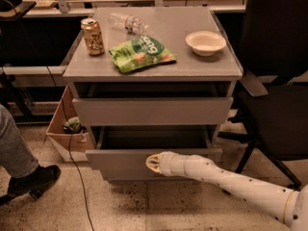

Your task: Close middle drawer

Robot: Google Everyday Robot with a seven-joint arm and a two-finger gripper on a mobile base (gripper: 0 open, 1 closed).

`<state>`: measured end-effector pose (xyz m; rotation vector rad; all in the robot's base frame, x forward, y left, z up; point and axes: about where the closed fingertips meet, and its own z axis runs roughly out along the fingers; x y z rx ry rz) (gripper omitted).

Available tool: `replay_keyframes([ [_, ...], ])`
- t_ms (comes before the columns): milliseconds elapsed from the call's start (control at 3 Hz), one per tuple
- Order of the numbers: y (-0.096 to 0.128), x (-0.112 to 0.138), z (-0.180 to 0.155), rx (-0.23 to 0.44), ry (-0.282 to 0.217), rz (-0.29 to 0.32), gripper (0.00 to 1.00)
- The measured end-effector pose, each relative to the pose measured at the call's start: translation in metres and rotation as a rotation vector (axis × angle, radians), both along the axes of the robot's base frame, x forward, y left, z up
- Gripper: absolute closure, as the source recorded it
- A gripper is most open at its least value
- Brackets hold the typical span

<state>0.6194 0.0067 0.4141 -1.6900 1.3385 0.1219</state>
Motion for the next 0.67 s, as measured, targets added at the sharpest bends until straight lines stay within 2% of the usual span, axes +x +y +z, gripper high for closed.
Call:
replay_keyframes([
  [333, 0.040, 0.033, 0.033, 0.061, -0.132, 0.059, 1.00],
  [667, 0.083, 0.055, 0.050, 0.090, -0.215, 0.105, 1.00],
])
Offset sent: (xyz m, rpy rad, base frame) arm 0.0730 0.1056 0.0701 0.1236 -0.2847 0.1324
